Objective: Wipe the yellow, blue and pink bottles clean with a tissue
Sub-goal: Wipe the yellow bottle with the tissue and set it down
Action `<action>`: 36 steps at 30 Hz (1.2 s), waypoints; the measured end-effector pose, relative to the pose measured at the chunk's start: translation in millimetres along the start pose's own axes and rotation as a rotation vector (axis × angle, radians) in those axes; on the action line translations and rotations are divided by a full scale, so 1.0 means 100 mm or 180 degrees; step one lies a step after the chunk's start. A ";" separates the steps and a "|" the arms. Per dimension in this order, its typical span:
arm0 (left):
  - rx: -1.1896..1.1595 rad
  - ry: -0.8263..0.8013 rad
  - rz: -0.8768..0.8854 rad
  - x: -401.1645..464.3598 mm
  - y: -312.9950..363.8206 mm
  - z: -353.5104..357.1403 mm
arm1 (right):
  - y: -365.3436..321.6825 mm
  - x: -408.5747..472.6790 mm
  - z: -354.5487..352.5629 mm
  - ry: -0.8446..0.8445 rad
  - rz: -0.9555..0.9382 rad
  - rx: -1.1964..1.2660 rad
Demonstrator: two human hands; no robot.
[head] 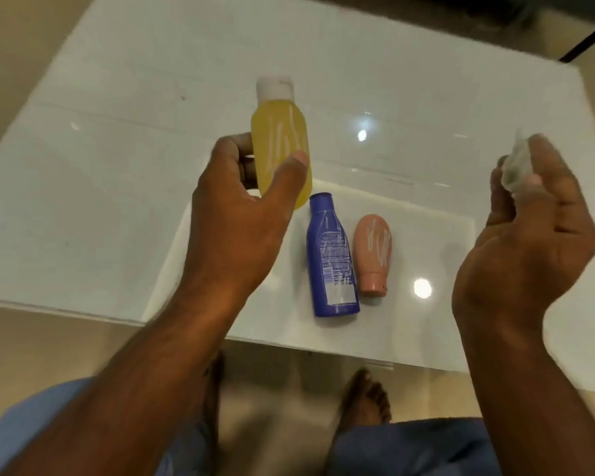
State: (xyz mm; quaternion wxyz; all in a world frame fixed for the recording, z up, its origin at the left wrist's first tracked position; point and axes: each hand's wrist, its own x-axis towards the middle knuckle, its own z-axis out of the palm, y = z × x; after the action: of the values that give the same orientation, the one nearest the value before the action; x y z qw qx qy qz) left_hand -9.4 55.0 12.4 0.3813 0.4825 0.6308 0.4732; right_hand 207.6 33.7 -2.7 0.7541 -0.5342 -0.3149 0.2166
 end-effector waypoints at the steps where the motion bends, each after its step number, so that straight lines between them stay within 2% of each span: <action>1: -0.0028 -0.0052 -0.0035 -0.05 0.03 -0.03 | -0.06 -0.01 -0.02 0.0015 -0.0019 0.0022; 6: -0.0191 -0.0504 -0.0157 -0.32 0.19 -0.12 | -0.42 -0.22 -0.11 -0.0044 -0.0202 -0.0223; 9: -0.0312 -0.0674 -0.0282 -0.44 0.31 -0.10 | -0.64 -0.34 -0.17 0.0067 -0.0107 -0.0120; 12: -0.0308 -0.0867 -0.0387 -0.53 0.40 -0.06 | -0.99 -0.37 -0.16 -0.0308 0.0078 -0.0098; 14: -0.0274 -0.1039 -0.0482 -0.63 0.43 -0.03 | -1.14 -0.43 -0.21 -0.0625 -0.0148 -0.0434; 17: 0.0010 -0.1349 -0.0568 -0.78 0.35 0.04 | -0.92 -0.53 -0.39 -0.0889 -0.0389 -0.0988; 21: 0.0373 -0.1466 -0.0556 -0.78 0.27 0.13 | -0.68 -0.50 -0.43 -0.1079 0.0113 -0.1154; 24: 0.0296 -0.1489 -0.0632 -0.74 0.19 0.21 | -0.69 -0.47 -0.39 -0.1176 -0.0009 -0.1155; 29: 0.0084 -0.1397 -0.0833 -0.68 0.25 0.29 | -0.58 -0.39 -0.38 -0.1114 0.0461 -0.1240; 33: -0.0045 -0.1456 -0.0997 -0.72 0.28 0.27 | -0.50 -0.26 -0.34 -0.0719 0.0986 -0.0828; 36: -0.0003 -0.1511 -0.0729 -0.79 0.25 0.26 | -0.57 -0.26 -0.28 -0.0841 0.0918 -0.0417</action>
State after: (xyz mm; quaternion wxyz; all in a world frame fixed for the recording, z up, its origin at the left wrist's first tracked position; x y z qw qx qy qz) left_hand 40.9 -13.3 31.7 0.5699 0.5053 0.5739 0.3009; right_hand 208.3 -21.5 37.7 0.6311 -0.5886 -0.3447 0.3694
